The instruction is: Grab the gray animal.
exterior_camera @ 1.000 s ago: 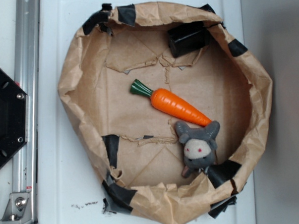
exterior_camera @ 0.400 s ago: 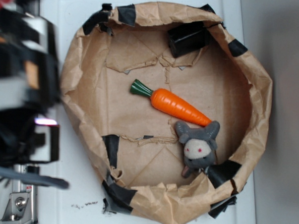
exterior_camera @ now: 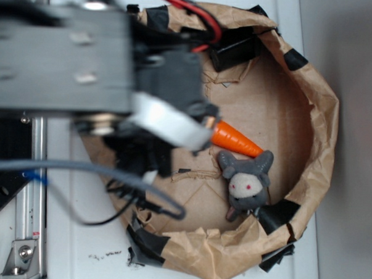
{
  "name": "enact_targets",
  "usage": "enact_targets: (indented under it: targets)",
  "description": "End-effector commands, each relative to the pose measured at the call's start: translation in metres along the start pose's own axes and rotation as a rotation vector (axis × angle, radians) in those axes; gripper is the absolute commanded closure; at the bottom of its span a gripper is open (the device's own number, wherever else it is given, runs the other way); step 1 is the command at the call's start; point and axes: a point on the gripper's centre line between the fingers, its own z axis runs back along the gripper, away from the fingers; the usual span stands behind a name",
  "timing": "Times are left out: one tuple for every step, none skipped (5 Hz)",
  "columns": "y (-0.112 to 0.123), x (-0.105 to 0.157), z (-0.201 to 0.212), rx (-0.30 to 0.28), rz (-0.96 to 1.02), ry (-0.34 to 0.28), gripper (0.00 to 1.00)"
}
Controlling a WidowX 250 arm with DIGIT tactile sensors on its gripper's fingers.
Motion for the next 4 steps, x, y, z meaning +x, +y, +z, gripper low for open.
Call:
enact_targets:
  targets:
    - [-0.009, 0.051, -0.031, -0.031, -0.193, -0.307, 0.00]
    - [-0.028, 0.065, -0.044, -0.097, -0.301, -0.383, 0.00]
    - [-0.035, 0.080, -0.063, -0.063, -0.376, -0.396, 0.00]
    - [-0.030, 0.096, -0.090, -0.027, -0.392, -0.343, 0.00]
